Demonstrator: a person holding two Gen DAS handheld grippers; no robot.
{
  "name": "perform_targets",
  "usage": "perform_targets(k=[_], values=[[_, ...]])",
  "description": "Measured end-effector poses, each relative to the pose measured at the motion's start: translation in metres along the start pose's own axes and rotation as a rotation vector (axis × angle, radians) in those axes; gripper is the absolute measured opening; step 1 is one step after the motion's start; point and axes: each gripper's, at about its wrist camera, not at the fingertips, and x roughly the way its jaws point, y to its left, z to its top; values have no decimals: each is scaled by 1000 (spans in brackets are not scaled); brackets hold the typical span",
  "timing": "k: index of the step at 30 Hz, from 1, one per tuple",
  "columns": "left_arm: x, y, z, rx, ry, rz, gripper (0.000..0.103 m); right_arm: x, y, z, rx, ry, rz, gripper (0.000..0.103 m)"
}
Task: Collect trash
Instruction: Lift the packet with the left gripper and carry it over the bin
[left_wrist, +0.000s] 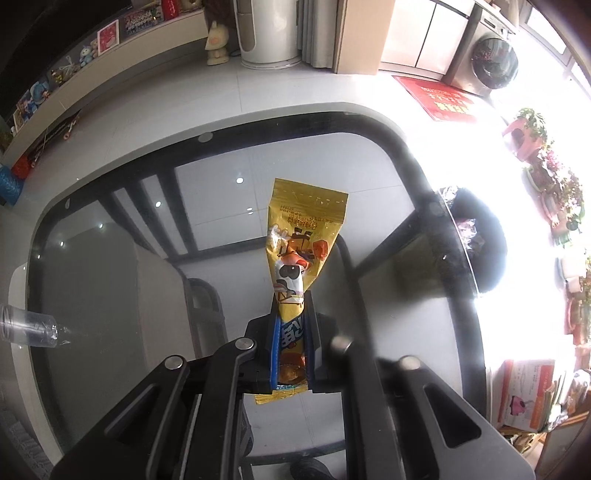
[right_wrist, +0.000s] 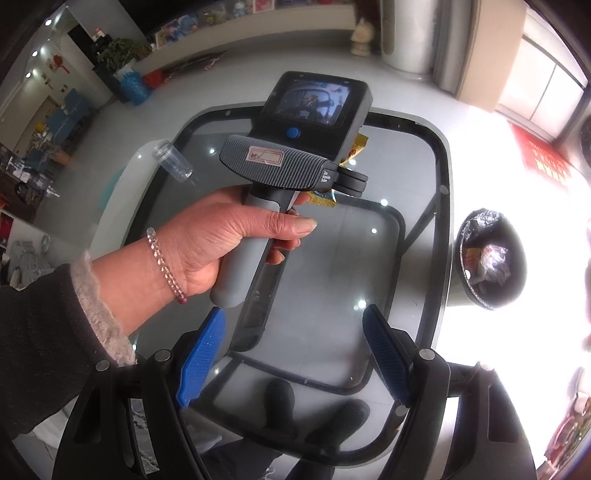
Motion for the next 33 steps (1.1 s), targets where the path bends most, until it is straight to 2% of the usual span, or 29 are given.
perform_targets(k=[19, 33], values=[[-10, -143, 22, 174, -10, -48, 11, -31, -74, -41, 128, -31, 3, 74], [-19, -270, 34, 367, -32, -110, 11, -43, -121, -81, 214, -38, 22, 74]])
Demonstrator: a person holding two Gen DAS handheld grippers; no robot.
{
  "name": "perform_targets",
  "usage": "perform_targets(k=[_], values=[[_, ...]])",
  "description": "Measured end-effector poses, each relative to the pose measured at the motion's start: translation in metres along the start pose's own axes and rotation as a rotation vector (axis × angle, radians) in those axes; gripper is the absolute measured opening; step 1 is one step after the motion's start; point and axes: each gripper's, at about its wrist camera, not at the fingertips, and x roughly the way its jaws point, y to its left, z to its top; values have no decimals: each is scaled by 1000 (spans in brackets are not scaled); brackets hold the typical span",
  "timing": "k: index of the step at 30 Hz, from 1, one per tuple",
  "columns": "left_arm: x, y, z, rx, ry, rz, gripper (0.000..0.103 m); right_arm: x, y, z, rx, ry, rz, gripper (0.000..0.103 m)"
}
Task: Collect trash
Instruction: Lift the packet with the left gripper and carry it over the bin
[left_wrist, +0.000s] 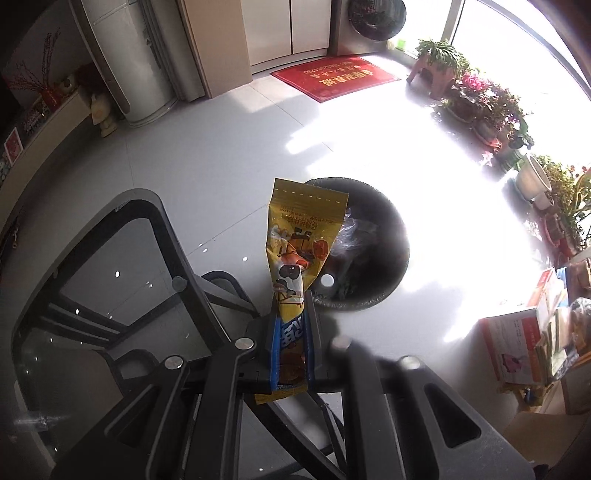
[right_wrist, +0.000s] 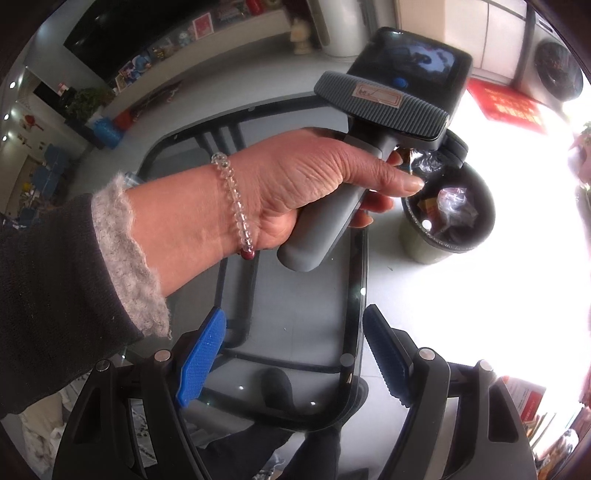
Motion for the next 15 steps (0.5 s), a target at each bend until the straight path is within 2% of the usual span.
perform_targets(k=[10, 15], values=[[22, -75, 20, 109, 24, -68, 11, 0, -29, -13, 75, 1, 19, 74], [46, -98, 25, 131, 59, -92, 11, 7, -41, -20, 109, 7, 36, 74]])
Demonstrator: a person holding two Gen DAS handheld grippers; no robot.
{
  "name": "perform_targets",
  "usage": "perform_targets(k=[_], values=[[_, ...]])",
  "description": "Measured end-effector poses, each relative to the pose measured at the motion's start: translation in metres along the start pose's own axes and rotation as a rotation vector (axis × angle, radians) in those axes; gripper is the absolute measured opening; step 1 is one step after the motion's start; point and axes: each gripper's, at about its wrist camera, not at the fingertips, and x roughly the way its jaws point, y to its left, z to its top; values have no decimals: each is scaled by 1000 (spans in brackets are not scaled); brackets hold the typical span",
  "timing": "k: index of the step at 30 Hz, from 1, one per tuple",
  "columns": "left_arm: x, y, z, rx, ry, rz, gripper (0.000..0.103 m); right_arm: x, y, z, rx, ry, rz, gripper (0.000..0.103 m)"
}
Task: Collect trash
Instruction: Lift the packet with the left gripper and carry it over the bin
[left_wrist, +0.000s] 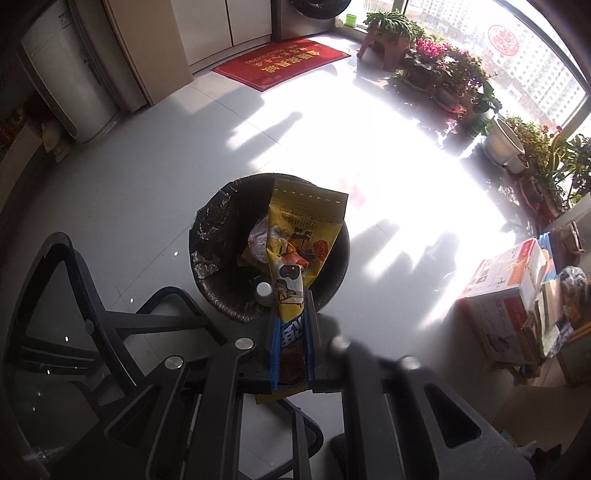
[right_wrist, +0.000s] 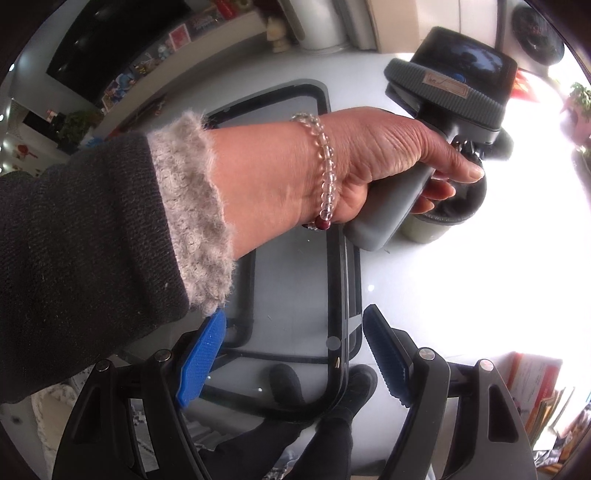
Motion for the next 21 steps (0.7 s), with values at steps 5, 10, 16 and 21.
perform_targets(k=[5, 10, 16, 21], values=[[27, -11, 10, 7, 33, -14, 11, 3, -11, -3, 39, -1, 6, 74], [46, -18, 20, 5, 45, -23, 11, 11, -32, -8, 68, 7, 6, 74], [64, -27, 26, 16, 56, -34, 11, 20, -43, -12, 87, 21, 0, 74], [80, -29, 27, 11, 75, -28, 11, 24, -45, -9, 93, 27, -2, 74]])
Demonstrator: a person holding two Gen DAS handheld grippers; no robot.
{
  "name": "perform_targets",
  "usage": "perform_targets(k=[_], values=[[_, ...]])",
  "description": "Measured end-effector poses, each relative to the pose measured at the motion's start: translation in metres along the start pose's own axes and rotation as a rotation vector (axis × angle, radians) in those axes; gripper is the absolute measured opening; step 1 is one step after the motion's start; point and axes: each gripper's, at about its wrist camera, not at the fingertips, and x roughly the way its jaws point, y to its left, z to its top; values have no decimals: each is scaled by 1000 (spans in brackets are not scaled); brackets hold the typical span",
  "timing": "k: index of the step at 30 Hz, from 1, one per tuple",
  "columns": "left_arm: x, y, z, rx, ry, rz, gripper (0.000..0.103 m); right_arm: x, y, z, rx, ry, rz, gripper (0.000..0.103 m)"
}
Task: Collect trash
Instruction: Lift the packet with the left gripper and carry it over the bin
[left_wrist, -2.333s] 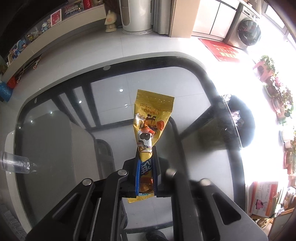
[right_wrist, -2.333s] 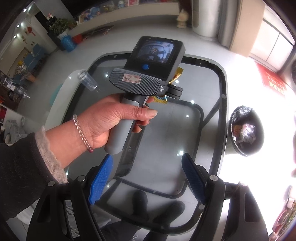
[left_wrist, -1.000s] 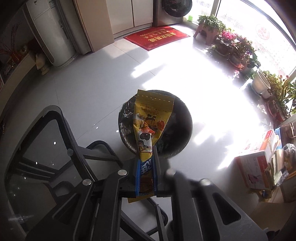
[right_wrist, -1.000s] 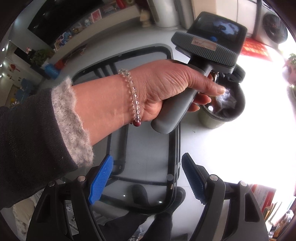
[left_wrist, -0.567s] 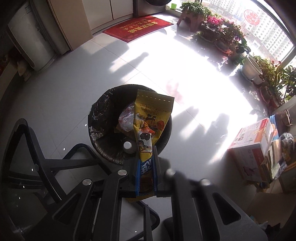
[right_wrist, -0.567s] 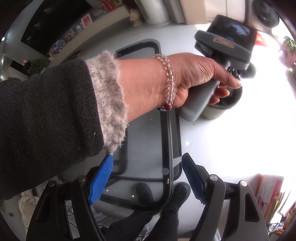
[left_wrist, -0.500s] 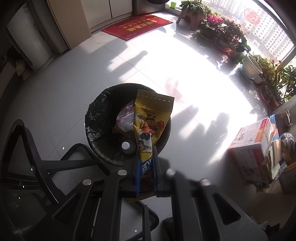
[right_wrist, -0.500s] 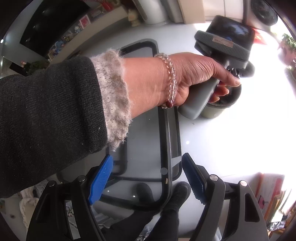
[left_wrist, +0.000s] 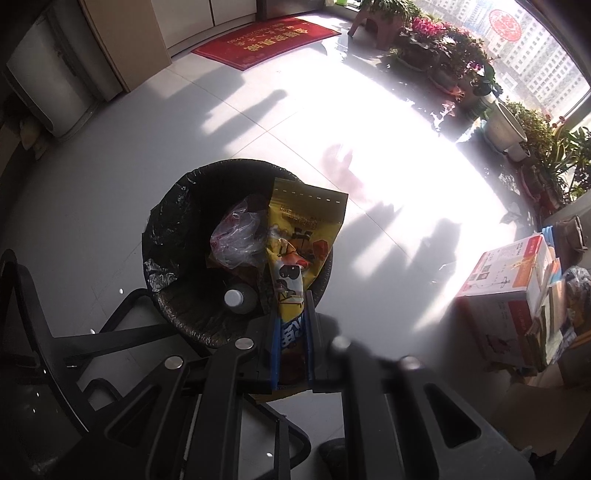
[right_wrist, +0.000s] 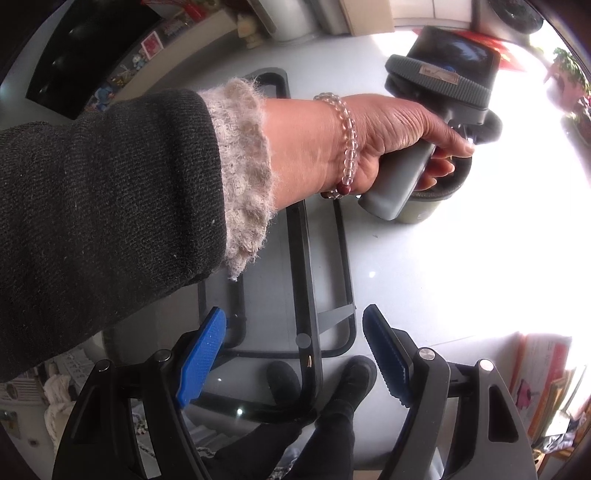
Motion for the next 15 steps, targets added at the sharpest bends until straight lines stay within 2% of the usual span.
perform_targets(k=[15], values=[[70, 5, 5, -21, 108, 21, 11, 7, -24, 0, 47, 17, 11, 74]])
